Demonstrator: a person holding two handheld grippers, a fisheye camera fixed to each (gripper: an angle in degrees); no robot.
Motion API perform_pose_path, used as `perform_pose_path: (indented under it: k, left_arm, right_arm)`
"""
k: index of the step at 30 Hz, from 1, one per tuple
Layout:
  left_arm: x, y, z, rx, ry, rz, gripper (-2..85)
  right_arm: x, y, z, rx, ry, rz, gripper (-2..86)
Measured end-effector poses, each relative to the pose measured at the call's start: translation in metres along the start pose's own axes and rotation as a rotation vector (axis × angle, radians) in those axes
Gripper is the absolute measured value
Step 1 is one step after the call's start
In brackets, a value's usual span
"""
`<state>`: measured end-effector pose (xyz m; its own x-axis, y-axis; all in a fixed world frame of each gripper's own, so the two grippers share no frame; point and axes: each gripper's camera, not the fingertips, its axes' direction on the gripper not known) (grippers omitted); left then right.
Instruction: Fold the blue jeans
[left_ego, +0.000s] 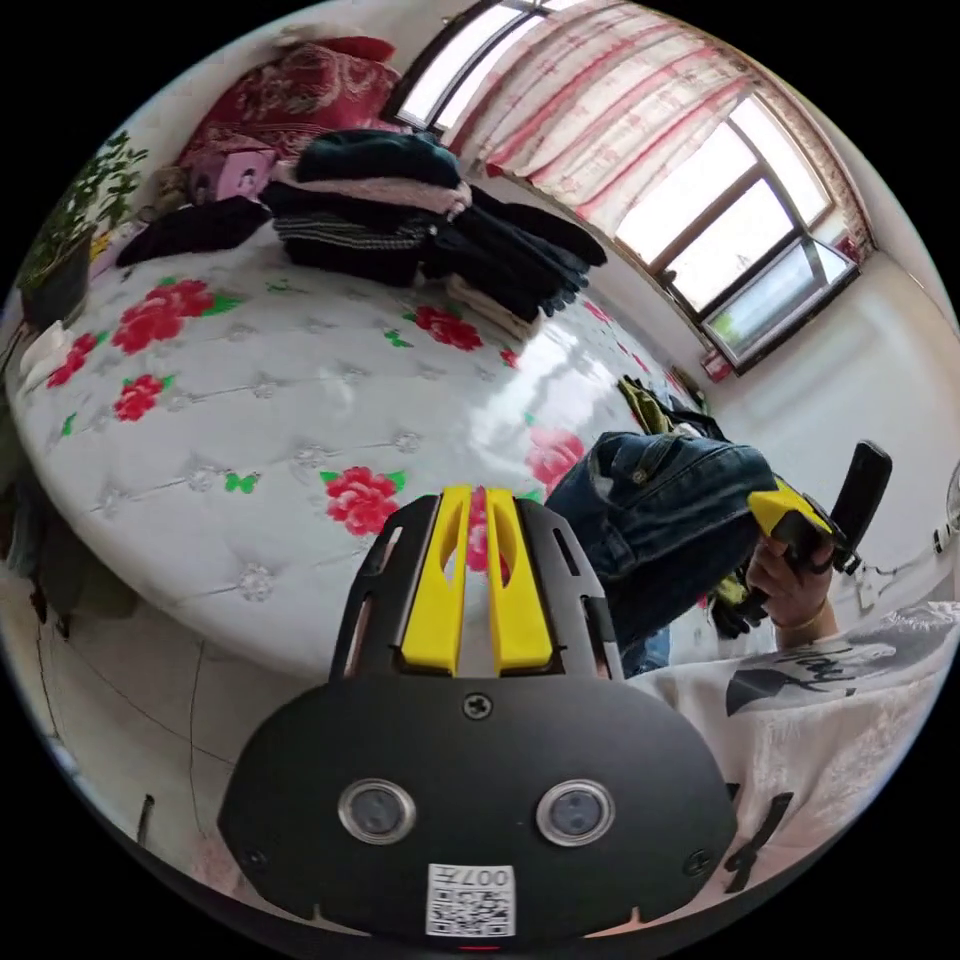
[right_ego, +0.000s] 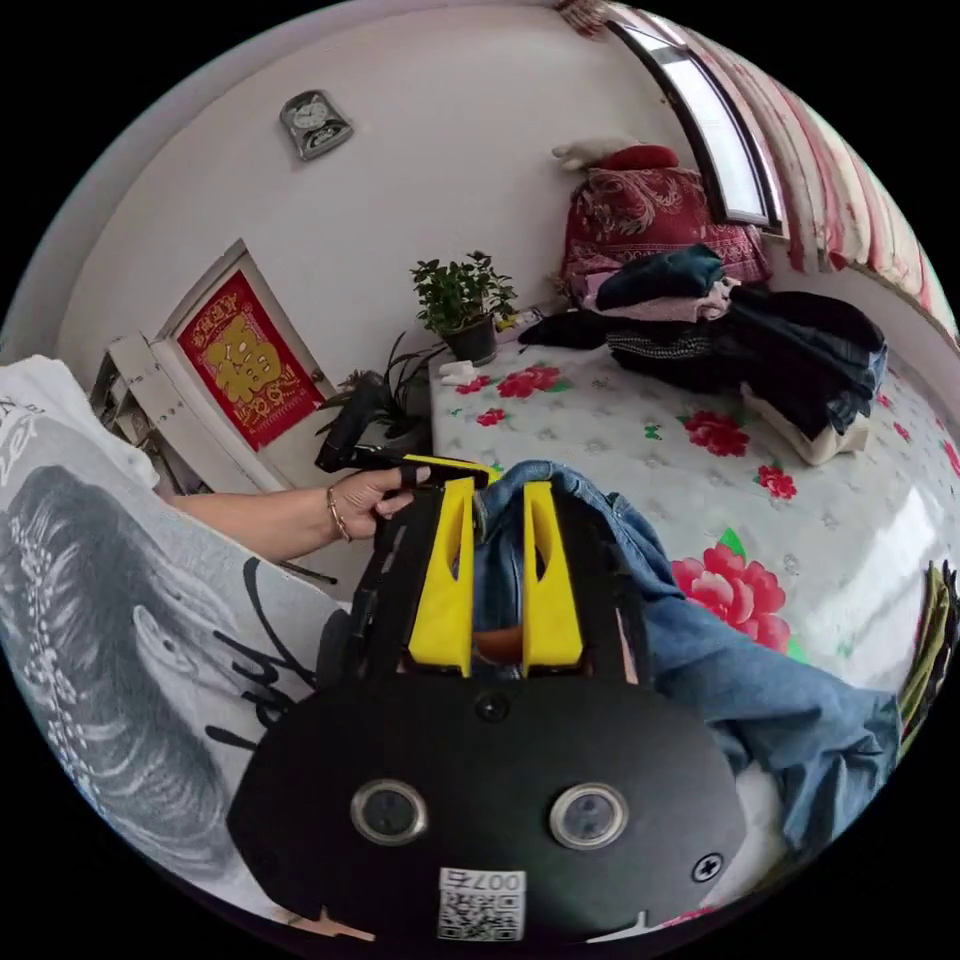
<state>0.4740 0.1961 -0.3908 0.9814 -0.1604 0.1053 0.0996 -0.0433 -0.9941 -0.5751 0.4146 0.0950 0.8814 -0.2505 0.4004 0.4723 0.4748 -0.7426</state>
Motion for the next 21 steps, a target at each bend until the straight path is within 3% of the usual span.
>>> perform_pose_path:
  k: [4, 7, 14, 16, 18, 21]
  left_arm:
    - [-0.016, 0.016, -0.052, 0.045, -0.166, 0.016, 5.0]
    - [0.007, 0.027, -0.045, -0.017, -0.18, 0.109, 6.0]
    - [0.144, 0.05, 0.086, -0.438, 0.025, 0.533, 9.7]
    - [0.171, 0.073, 0.136, -0.608, -0.2, 0.767, 6.0]
    - [0.175, 0.076, 0.131, -0.534, -0.227, 0.905, 3.2]
    - [0.151, 0.047, 0.121, -0.581, -0.302, 0.816, 1.3]
  right_arm:
    - [-0.004, 0.006, 0.004, -0.004, 0.123, 0.005, 2.5]
    - [0.032, 0.051, -0.019, -0.014, 0.218, 0.192, 2.9]
    - [0.089, 0.187, -0.098, -0.025, 0.397, 0.735, 3.8]
    - [0.092, 0.203, -0.11, -0.005, 0.432, 0.811, 4.0]
    - [0.094, 0.208, -0.112, 0.011, 0.443, 0.853, 4.2]
    - [0.096, 0.198, -0.09, -0.02, 0.417, 0.856, 4.5]
